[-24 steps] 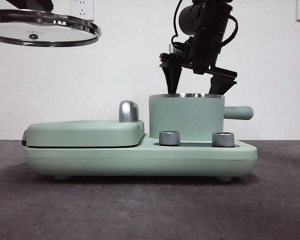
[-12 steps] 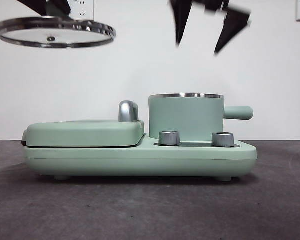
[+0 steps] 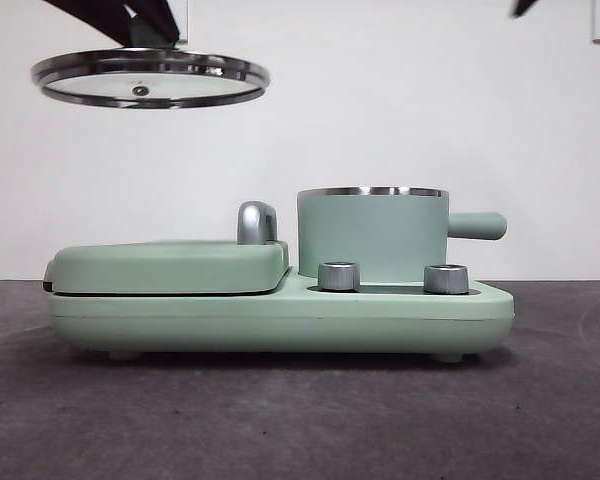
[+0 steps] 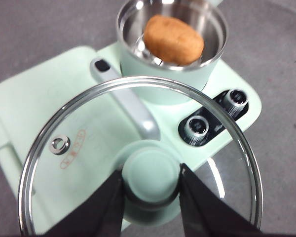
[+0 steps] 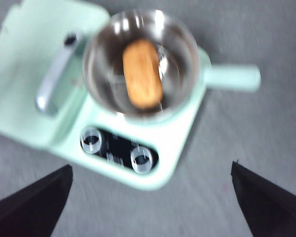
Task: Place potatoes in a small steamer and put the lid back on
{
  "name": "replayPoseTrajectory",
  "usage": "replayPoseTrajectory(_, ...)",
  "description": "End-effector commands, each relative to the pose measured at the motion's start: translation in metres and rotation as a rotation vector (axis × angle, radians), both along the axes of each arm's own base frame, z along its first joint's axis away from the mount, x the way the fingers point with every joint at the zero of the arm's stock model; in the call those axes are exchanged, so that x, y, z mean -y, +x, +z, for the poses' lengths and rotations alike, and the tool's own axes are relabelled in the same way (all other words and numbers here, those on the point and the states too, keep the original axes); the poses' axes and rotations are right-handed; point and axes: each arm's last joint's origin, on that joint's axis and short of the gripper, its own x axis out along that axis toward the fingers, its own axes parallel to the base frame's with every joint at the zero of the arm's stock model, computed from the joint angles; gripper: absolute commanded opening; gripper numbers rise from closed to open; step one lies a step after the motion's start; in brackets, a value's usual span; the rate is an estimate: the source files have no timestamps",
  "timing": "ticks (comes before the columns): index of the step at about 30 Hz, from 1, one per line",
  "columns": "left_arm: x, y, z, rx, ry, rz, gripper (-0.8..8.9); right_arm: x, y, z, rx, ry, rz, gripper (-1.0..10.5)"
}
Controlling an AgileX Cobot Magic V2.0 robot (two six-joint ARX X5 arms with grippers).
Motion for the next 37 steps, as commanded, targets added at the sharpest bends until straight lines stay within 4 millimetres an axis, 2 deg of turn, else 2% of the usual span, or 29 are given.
replayPoseTrajectory(1,0.008,0.005,0.004,0.032,-0.035,-0.015,0.18,0.016,-0.04,-0.007,-0.051,-0.052,-0.001,5.1)
replayPoseTrajectory(5,0.016,0.011,-0.002,0.019,-0.029,-0.023,0.18,0.037,-0.088,-0.025,-0.036,-0.054,-0.008,5.1)
replayPoseTrajectory(8,0.021,0.016,-0.008,-0.003,-0.015,-0.03,0.18,0.051,-0.122,-0.039,0.045,0.018,-0.04,5.1)
replayPoseTrajectory(13,0.027,0.023,-0.011,-0.015,-0.005,-0.032,0.18,0.068,-0.163,-0.066,0.151,0.148,-0.093,5.1)
replayPoseTrajectory(18,0.033,0.031,-0.004,0.001,-0.016,-0.035,0.18,0.084,-0.199,-0.094,0.197,0.224,-0.146,5.1)
replayPoseTrajectory(24,0.049,0.049,0.009,0.019,-0.028,-0.042,0.18,0.093,-0.221,-0.11,0.246,0.287,-0.177,5.1)
replayPoseTrajectory(37,0.107,0.118,0.023,0.051,-0.046,-0.063,0.18,0.094,-0.223,-0.112,0.254,0.29,-0.176,5.1)
